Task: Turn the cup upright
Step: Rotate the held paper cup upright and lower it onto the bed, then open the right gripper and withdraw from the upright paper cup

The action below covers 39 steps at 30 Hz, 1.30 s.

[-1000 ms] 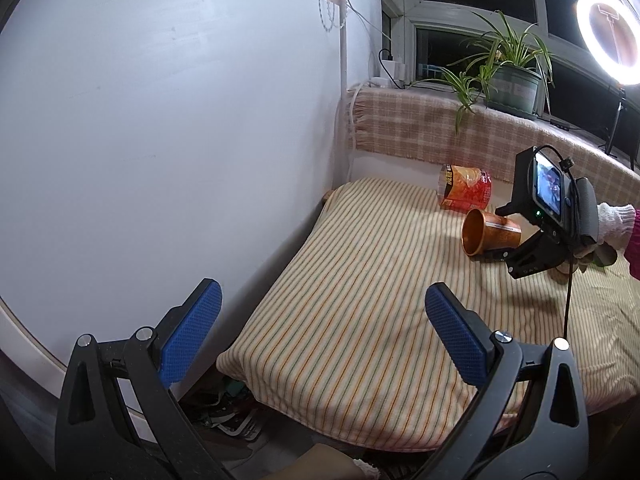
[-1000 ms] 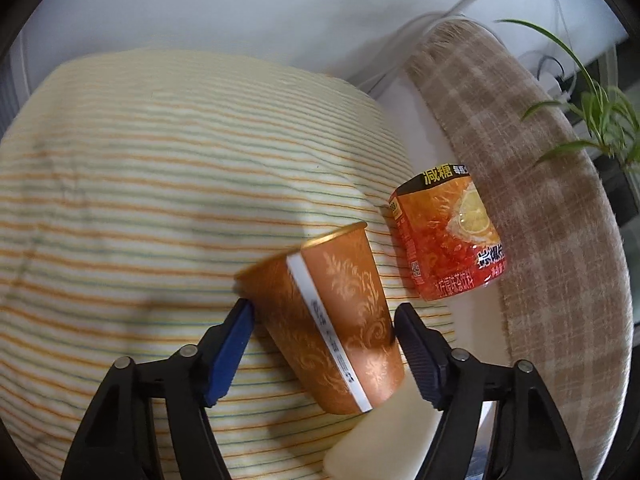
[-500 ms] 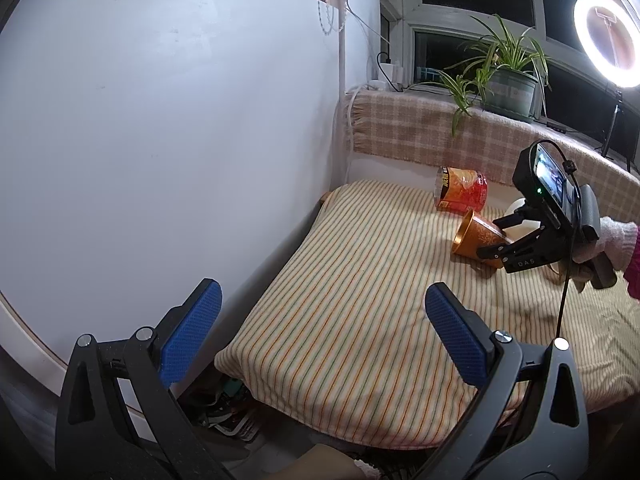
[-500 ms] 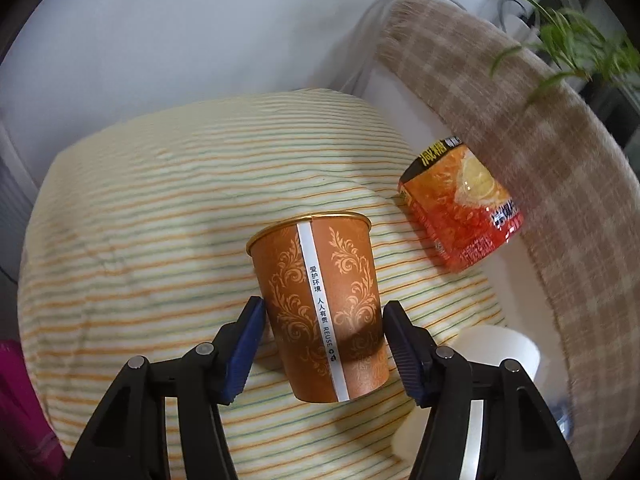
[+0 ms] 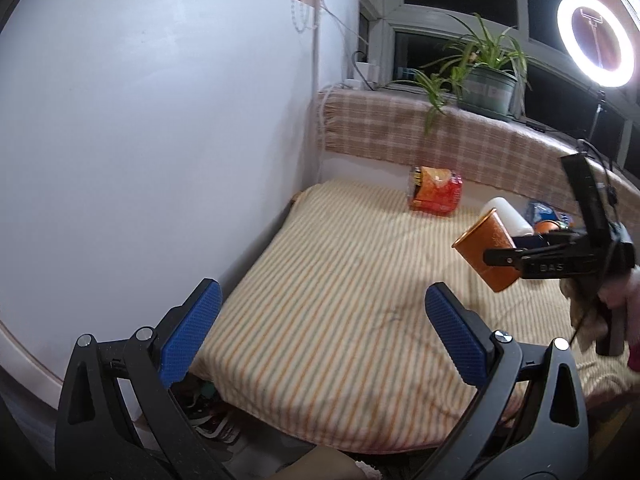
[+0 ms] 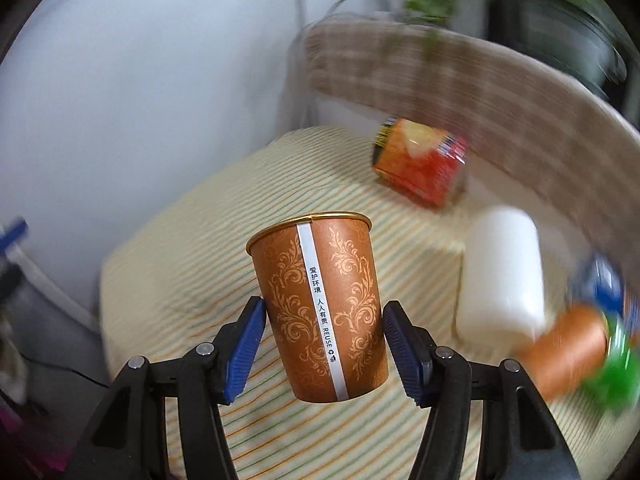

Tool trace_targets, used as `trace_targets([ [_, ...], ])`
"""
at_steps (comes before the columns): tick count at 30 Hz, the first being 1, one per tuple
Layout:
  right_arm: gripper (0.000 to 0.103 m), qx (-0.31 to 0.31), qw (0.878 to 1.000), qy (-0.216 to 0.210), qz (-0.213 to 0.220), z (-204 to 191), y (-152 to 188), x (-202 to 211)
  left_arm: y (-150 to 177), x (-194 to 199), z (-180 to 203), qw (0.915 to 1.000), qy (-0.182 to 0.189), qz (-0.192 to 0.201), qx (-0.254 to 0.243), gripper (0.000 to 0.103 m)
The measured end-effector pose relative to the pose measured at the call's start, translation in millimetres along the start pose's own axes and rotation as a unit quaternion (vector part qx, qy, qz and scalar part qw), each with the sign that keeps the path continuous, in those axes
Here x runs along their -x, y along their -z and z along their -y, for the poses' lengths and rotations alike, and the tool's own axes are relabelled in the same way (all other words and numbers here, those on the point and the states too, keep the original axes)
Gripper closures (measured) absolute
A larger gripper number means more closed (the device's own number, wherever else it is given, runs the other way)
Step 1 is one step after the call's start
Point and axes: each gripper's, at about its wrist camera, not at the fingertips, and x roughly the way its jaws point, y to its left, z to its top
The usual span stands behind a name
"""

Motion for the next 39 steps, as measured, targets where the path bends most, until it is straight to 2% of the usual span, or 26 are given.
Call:
trace_targets([
  [4, 0.040, -0.096, 0.995, 0.003, 0.001, 15, 29, 18, -1, -3, 14, 0.9997, 0.022, -0.002, -0.008, 0.000],
  [11, 0.040, -0.200, 0.979, 0.043, 0.016, 46, 73, 48, -4, -10, 41, 0.9974, 0.068, -0.013, -0.020, 0.000],
  [18, 0.039, -0.266, 0.961, 0.068, 0.023, 74, 100, 62, -5, -21, 62, 0.9933, 0.109, -0.037, -0.015, 0.000],
  [22, 0.039, -0.302, 0.951, 0.063, 0.027, 89, 106, 59, -7, -26, 74, 0.9907, 0.126, -0.047, -0.019, 0.000],
  [27, 0.039, -0.315, 0.947, 0.056, 0.031, 93, 108, 58, -9, -27, 86, 0.9881, 0.142, -0.055, -0.025, 0.000],
  [31, 0.029, -0.302, 0.951, 0.059, 0.041, 90, 106, 66, -12, -31, 92, 0.9862, 0.151, -0.065, -0.021, 0.000],
  [34, 0.026, -0.291, 0.953, 0.062, 0.054, 87, 105, 77, -15, -38, 96, 0.9829, 0.166, -0.079, -0.012, 0.000],
  [39, 0.024, -0.257, 0.959, 0.092, 0.080, 80, 112, 111, -19, -56, 113, 0.9710, 0.208, -0.116, 0.014, 0.000],
])
